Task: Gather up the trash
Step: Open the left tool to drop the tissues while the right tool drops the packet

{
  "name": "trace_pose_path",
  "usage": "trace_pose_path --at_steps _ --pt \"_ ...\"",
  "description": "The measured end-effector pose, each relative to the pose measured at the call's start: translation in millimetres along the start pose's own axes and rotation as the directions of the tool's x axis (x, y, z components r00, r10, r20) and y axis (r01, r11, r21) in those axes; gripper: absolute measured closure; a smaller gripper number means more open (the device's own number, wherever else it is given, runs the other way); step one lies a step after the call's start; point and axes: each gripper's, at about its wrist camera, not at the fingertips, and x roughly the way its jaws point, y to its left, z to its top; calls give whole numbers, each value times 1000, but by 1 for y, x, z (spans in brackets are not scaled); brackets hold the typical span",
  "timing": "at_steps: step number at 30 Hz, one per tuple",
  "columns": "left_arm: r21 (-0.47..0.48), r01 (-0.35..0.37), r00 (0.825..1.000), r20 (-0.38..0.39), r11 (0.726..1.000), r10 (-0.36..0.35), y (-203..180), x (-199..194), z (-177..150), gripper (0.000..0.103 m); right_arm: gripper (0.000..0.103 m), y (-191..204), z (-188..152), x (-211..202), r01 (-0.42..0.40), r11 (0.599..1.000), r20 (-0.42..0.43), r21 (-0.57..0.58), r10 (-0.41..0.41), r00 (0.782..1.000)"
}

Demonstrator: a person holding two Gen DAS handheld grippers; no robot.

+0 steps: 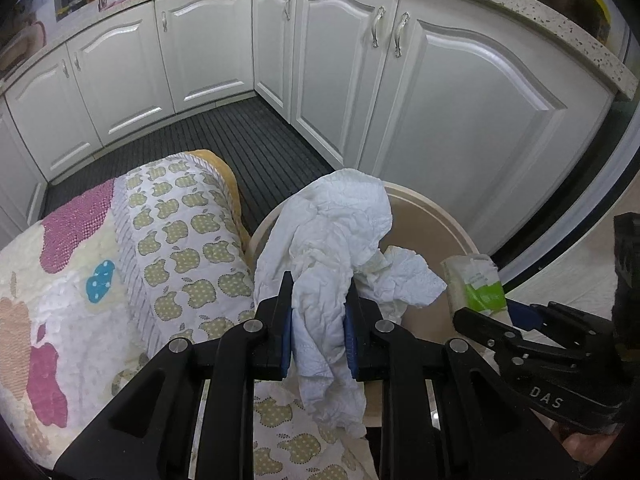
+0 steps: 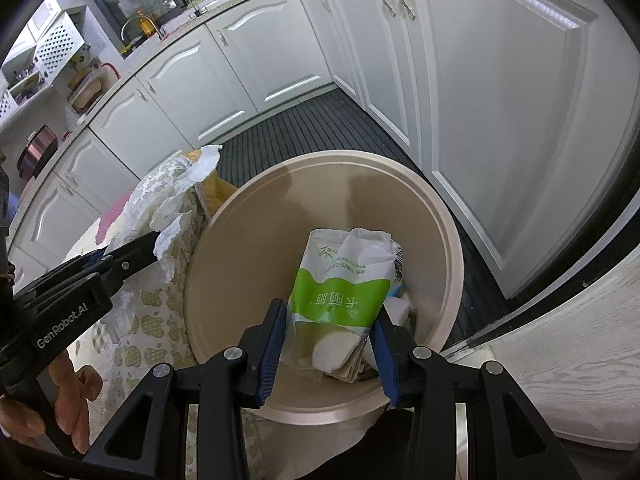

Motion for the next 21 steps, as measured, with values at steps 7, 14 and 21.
trace_pose_path --at_steps 7,14,21 --pt "-20 16 1000 16 1000 -15 8 -2 -4 46 41 -3 -2 15 5 1000 -22 12 -5 1000" --pt "-47 8 1000 13 999 -8 15 -10 -8 45 40 0 -12 4 14 1000 -1 8 -14 1000" --pt "-43 -28 998 54 999 31 14 -30 -16 45 38 16 -22 -17 38 999 53 -29 -36 998"
